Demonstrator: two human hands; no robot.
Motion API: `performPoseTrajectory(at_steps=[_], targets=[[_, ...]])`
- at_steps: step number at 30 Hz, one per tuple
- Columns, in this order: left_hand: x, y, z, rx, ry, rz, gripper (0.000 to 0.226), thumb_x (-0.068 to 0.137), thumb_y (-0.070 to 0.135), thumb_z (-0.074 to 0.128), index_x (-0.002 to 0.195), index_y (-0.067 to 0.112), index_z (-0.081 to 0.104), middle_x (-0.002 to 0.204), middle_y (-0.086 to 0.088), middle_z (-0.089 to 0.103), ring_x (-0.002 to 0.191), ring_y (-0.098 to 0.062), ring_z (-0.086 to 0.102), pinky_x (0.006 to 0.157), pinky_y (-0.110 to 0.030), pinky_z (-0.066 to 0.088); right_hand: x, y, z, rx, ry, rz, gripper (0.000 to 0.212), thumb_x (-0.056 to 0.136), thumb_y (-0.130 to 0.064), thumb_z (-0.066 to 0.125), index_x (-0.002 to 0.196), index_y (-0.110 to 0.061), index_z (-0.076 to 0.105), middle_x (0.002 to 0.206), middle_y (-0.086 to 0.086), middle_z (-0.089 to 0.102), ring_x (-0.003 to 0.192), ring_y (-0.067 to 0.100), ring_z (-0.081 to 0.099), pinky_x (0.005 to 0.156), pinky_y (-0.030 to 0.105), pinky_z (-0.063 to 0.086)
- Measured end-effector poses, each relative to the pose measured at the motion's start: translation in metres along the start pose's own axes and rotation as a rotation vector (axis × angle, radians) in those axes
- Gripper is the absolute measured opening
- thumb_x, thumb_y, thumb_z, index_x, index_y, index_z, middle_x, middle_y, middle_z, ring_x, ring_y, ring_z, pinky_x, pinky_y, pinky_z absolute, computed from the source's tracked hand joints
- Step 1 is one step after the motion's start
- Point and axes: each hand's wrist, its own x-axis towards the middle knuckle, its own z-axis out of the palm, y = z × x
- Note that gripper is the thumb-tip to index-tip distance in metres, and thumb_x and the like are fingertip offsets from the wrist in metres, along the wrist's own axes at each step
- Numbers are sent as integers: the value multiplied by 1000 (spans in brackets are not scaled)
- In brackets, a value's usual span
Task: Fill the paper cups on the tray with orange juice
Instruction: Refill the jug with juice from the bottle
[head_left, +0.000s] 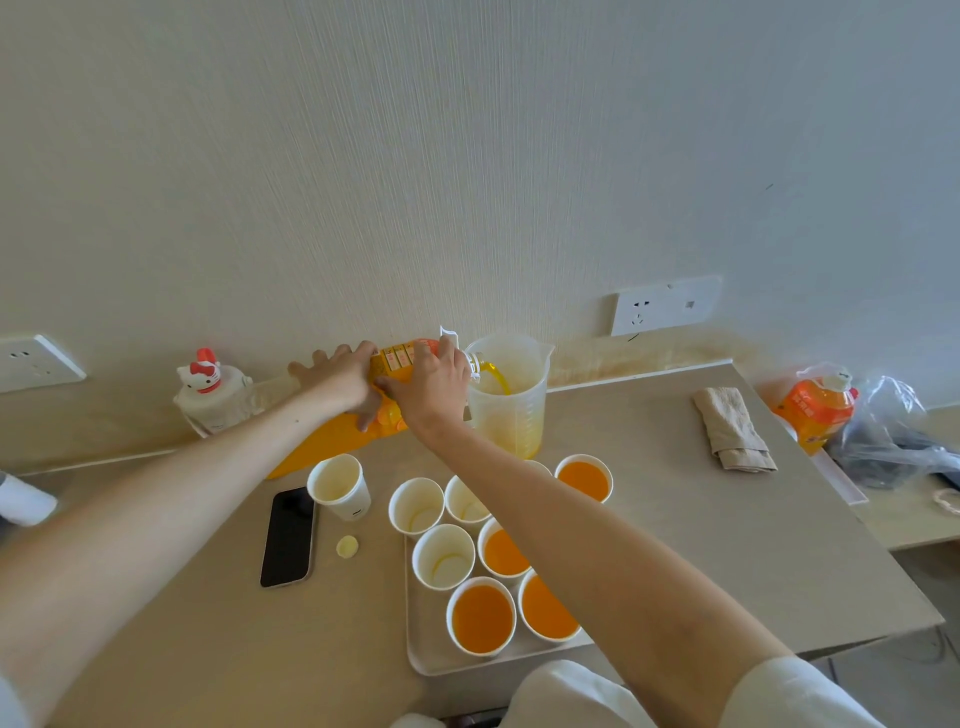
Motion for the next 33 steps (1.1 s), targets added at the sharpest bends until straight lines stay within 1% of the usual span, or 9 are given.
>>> performPoseTrajectory(at_steps=[3,7,14,25,33], targets=[[0,0,0,-4,-11,-3,102,61,21,84,143,31,25,139,-6,39,132,-36,31,104,-55,28,0,1,-1,-4,-6,-4,60,84,-45,69,127,-6,53,153,17,29,138,35,27,114,41,20],[0,0,-1,-1,-16,-7,102,60,21,84,143,30,26,139,-6,39,131,-36,31,103,-54,29,0,1,-1,4,-14,-1,59,84,-45,70,125,-6,54,152,16,29,137,35,28,114,41,21],[-1,1,-1,1,-11,-7,103,60,20,84,144,31,24,140,-6,38,133,-36,30,103,-54,27,-1,1,-2,2,-14,0,62,83,-46,70,128,-7,53,154,17,27,139,35,27,115,41,21],[-2,1,1,-4,-2,-5,104,60,21,84,144,30,24,140,-6,38,133,-36,30,105,-56,26,-1,1,-3,-3,-15,-1,60,83,-46,71,125,-6,55,152,17,30,137,35,29,114,41,22],[-3,1,0,3,-3,-4,103,59,21,85,143,29,25,138,-7,39,132,-37,31,103,-56,27,-1,1,-4,1,-18,2,60,82,-45,71,124,-6,56,152,16,30,137,35,30,114,41,22]])
